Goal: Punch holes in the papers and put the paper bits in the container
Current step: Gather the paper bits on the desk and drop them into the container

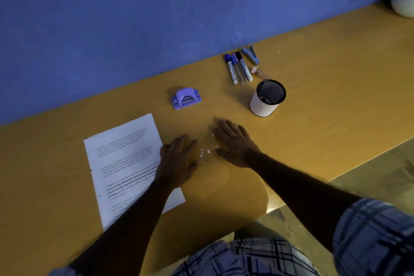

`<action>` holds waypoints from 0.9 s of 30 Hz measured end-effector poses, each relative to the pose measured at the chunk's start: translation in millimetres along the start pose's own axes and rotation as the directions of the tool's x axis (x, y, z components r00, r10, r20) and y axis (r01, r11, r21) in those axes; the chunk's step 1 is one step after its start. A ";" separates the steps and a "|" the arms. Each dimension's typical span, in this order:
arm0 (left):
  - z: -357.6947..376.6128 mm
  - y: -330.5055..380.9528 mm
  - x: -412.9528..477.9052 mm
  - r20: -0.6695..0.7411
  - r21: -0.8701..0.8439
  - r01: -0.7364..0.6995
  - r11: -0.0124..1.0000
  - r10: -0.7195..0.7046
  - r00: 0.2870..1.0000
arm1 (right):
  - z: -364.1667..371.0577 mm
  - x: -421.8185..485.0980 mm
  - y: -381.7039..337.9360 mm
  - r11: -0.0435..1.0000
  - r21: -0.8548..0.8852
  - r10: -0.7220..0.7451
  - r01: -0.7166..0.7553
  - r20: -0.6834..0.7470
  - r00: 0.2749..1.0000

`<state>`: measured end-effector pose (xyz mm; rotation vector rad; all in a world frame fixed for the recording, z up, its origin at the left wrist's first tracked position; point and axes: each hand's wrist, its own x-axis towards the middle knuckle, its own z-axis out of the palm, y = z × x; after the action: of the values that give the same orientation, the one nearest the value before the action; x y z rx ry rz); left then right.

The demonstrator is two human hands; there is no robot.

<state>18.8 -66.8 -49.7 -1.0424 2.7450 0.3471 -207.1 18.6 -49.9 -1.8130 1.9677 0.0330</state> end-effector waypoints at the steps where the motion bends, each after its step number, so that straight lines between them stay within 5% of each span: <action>1: 3.4 0.7 -2.2 0.005 0.023 0.005 1.000 -0.005 1.000 | 6.7 2.5 -1.7 1.000 -0.025 0.009 -0.009 -0.001 1.000; 13: 13.0 3.6 -7.4 0.002 0.057 0.000 0.998 0.000 1.000 | 36.6 -15.4 -6.0 0.974 -0.185 -0.147 0.133 -0.064 0.987; 20: 15.4 4.7 -5.9 0.004 0.085 0.010 0.996 -0.011 1.000 | 51.7 -34.0 -4.1 0.988 -0.034 0.145 -0.152 -0.167 0.975; 27: 14.5 6.0 -7.5 0.005 0.053 0.011 0.999 -0.011 1.000 | 59.9 -33.5 -39.0 0.992 -0.055 0.099 -0.110 -0.173 0.980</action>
<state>21.6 -53.8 -60.8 -1.0410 2.7269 0.2744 -150.4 64.2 -80.6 -1.8031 2.2035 -0.0270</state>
